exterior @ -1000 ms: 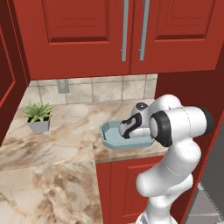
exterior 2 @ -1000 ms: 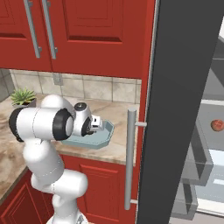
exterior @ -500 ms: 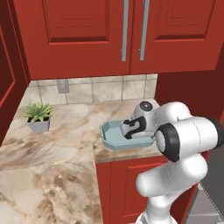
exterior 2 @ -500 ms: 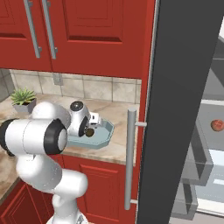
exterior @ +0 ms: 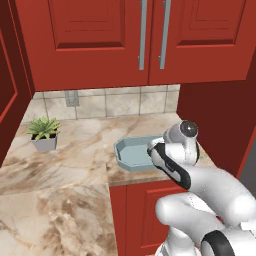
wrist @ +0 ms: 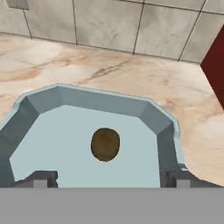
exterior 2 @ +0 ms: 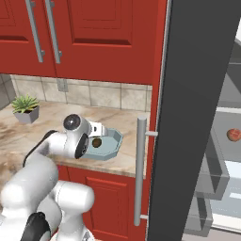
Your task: Pick the kiwi and peach from the fridge and place them inside the tupperware on the counter.
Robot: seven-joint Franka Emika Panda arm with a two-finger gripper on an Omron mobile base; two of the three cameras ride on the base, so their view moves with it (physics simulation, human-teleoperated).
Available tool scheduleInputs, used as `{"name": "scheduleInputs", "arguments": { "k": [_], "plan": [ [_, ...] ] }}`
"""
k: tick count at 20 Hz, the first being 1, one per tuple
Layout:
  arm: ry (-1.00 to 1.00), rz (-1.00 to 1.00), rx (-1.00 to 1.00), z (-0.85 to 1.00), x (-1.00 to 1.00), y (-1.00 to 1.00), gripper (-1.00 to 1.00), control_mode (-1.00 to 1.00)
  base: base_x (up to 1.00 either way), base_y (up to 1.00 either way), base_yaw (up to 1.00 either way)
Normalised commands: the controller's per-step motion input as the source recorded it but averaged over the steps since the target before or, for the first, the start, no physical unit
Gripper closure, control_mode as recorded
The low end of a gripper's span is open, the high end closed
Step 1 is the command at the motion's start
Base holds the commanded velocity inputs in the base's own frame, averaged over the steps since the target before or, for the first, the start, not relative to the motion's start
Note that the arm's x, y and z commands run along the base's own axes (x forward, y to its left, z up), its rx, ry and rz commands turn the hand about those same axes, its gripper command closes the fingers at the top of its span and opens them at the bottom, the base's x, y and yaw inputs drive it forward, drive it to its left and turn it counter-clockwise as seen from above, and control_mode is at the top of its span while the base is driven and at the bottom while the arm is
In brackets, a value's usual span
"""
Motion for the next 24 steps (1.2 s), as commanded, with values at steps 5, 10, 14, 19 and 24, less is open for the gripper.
{"name": "scheduleInputs", "arguments": {
  "k": [5, 10, 14, 19, 24],
  "plan": [
    [-0.15, 0.09, 0.0, 0.92, -0.69, -0.04, -1.0, -1.0, 0.0, 0.0, 0.0],
    [-0.01, 0.04, 0.0, 0.56, -0.79, -0.1, -1.0, -1.0, 0.0, 0.0, 0.0],
    [0.01, 0.05, 0.0, 0.71, -0.68, -0.11, -1.0, -1.0, 0.0, 0.0, 0.0],
    [0.04, 0.03, -0.08, 0.2, -0.8, 0.16, -1.0, -1.0, 0.0, 0.0, 0.0],
    [0.0, 0.0, -0.06, -0.09, -0.39, 0.18, -1.0, 1.0, -0.6, 0.07, 0.0]
  ]
}}
